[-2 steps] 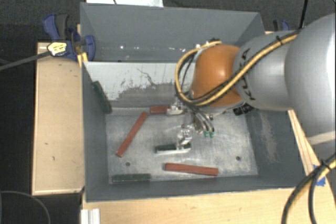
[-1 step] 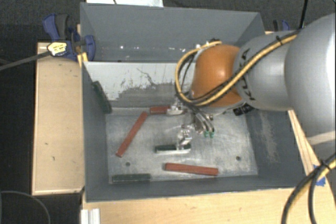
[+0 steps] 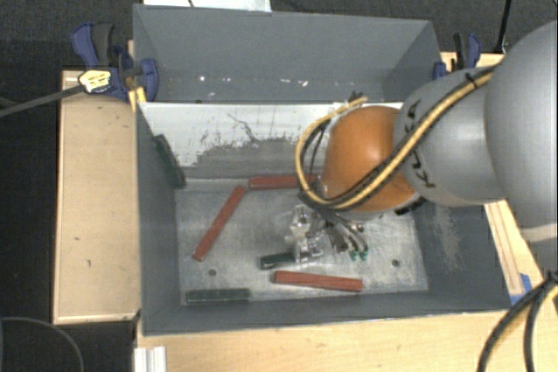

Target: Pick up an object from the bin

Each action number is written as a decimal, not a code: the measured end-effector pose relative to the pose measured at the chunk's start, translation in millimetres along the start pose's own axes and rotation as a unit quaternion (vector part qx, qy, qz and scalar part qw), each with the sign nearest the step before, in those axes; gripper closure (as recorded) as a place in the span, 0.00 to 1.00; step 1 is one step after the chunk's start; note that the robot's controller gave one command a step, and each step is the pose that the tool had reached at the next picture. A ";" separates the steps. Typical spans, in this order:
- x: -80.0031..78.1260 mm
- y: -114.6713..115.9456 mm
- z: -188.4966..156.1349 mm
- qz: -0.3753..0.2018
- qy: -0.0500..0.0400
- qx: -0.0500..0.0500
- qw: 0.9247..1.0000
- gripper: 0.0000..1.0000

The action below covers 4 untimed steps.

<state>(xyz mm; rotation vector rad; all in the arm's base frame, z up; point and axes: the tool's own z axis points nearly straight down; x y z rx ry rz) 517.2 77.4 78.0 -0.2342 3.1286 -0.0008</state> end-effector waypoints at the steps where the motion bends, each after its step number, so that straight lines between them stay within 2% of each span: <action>1: -4.0 0.7 1.1 0.001 -0.010 -0.001 1.000 0.00; 2: -3.7 0.8 1.3 0.002 -0.010 -0.001 1.000 0.00; 3: 8.1 12.4 -0.8 -0.016 -0.011 0.001 1.000 0.00; 4: 27.9 5.8 -13.7 0.018 -0.020 -0.002 1.000 0.00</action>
Offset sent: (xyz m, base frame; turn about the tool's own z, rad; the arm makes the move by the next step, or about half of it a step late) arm 0.0000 0.0000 0.0000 0.0000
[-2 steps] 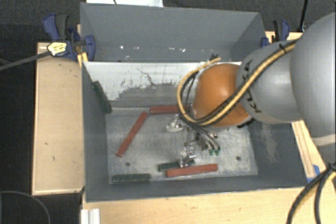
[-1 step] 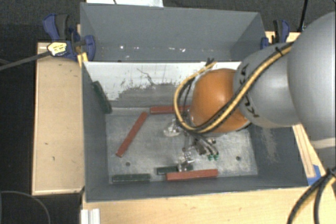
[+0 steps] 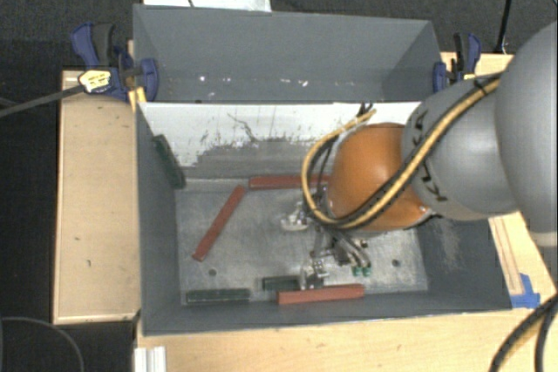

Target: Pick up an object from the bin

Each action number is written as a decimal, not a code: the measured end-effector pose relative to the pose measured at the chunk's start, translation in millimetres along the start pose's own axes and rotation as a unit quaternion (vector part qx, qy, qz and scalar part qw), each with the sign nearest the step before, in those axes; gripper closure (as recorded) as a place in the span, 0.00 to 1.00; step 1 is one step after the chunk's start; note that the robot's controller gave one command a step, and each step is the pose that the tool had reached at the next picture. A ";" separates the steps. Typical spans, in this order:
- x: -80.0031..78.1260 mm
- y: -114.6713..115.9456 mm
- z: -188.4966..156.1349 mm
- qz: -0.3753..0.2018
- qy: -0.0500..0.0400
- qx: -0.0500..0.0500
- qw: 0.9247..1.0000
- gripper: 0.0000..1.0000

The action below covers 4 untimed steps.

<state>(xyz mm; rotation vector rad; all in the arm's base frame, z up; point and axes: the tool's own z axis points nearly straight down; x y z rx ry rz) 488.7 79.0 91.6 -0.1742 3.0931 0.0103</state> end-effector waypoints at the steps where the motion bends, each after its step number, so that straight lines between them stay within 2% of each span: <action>1: 6.3 6.9 14.4 -0.065 0.016 0.000 0.998 1.00; 2: -0.7 7.1 12.1 -0.064 0.002 0.000 0.998 0.00; 3: 6.3 7.3 14.6 -0.063 0.016 0.000 0.998 1.00; 4: 6.3 7.3 14.6 -0.063 0.016 0.000 0.998 1.00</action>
Offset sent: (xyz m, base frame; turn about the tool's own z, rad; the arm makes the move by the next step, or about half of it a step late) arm 0.0000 0.0000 0.0000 0.0000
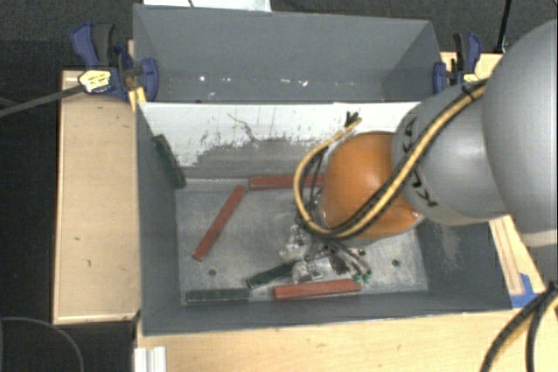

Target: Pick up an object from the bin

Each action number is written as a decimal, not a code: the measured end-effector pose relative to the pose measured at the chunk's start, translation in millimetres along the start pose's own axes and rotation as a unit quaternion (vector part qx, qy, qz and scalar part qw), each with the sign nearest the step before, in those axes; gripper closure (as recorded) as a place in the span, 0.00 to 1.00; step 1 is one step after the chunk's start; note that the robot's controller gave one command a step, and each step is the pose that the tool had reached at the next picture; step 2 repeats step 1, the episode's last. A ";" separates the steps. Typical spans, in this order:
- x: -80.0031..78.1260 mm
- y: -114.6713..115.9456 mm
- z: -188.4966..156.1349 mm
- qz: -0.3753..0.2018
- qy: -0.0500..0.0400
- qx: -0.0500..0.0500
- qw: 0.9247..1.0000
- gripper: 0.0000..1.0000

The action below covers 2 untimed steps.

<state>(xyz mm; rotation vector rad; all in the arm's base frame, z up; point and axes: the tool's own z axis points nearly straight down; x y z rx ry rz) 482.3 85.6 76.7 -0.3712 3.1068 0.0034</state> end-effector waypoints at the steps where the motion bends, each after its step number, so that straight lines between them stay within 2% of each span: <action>1: -5.3 7.9 -153.8 -0.001 0.004 0.000 1.000 1.00; 2: -5.3 7.9 -153.8 -0.001 0.004 0.000 1.000 1.00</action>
Offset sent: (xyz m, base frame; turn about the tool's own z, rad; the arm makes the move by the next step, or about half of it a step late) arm 0.0000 0.0000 0.0000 0.0000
